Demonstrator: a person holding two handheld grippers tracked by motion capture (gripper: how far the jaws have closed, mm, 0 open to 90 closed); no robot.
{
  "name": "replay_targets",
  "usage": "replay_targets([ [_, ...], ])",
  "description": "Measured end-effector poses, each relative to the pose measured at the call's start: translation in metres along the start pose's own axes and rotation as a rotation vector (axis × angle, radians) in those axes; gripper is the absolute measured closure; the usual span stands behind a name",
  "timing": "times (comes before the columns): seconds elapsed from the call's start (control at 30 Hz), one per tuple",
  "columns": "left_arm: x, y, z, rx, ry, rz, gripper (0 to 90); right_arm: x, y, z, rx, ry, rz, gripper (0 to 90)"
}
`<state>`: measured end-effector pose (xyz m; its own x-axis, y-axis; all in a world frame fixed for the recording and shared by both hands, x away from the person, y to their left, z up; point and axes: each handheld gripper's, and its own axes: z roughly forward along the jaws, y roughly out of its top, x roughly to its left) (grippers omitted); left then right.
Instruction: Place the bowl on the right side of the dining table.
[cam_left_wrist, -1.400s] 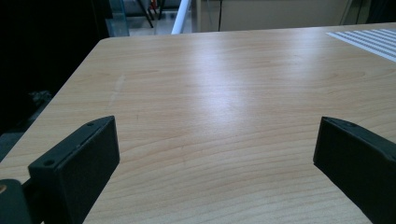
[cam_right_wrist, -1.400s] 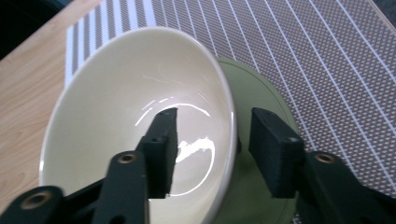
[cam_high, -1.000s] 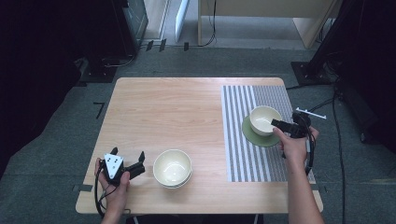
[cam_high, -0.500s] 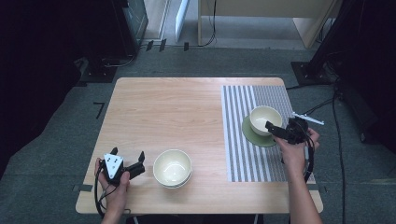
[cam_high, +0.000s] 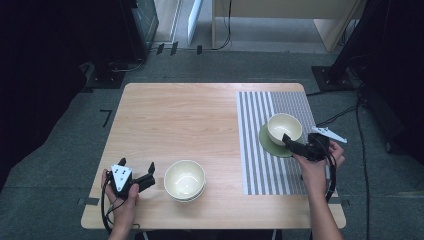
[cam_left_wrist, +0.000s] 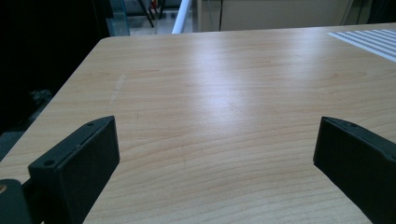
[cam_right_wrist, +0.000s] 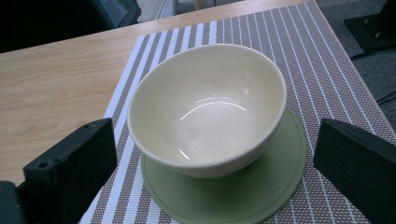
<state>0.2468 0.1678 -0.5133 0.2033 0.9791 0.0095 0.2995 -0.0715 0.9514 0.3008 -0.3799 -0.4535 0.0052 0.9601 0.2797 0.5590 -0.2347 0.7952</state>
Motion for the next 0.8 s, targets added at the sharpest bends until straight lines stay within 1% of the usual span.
replay_targets([
  [0.07,0.000,0.000,0.000,0.000,0.000,0.000,0.1,0.001,-0.002,-0.003,-0.012,0.001,-0.007,0.0],
  [0.1,0.000,0.000,0.000,0.000,0.000,0.000,0.1,0.001,-0.004,-0.005,-0.021,0.000,-0.020,0.0],
  [0.33,0.000,0.000,0.000,0.000,0.000,0.000,0.1,0.003,-0.008,-0.012,-0.039,0.000,-0.037,0.0],
  [0.37,0.000,0.000,0.000,0.000,0.000,0.000,0.1,0.004,-0.010,-0.015,-0.047,-0.006,-0.051,0.0],
  [0.5,0.000,0.000,0.000,-0.001,0.000,0.002,0.1,0.004,-0.012,-0.018,-0.051,-0.005,-0.053,0.0],
  [0.6,0.000,0.000,0.000,-0.001,0.001,0.002,0.1,0.003,-0.015,-0.020,-0.052,-0.014,-0.065,0.0],
  [0.8,0.000,0.000,0.000,-0.002,0.001,0.004,0.1,0.002,-0.021,-0.028,-0.062,-0.020,-0.068,0.0],
])
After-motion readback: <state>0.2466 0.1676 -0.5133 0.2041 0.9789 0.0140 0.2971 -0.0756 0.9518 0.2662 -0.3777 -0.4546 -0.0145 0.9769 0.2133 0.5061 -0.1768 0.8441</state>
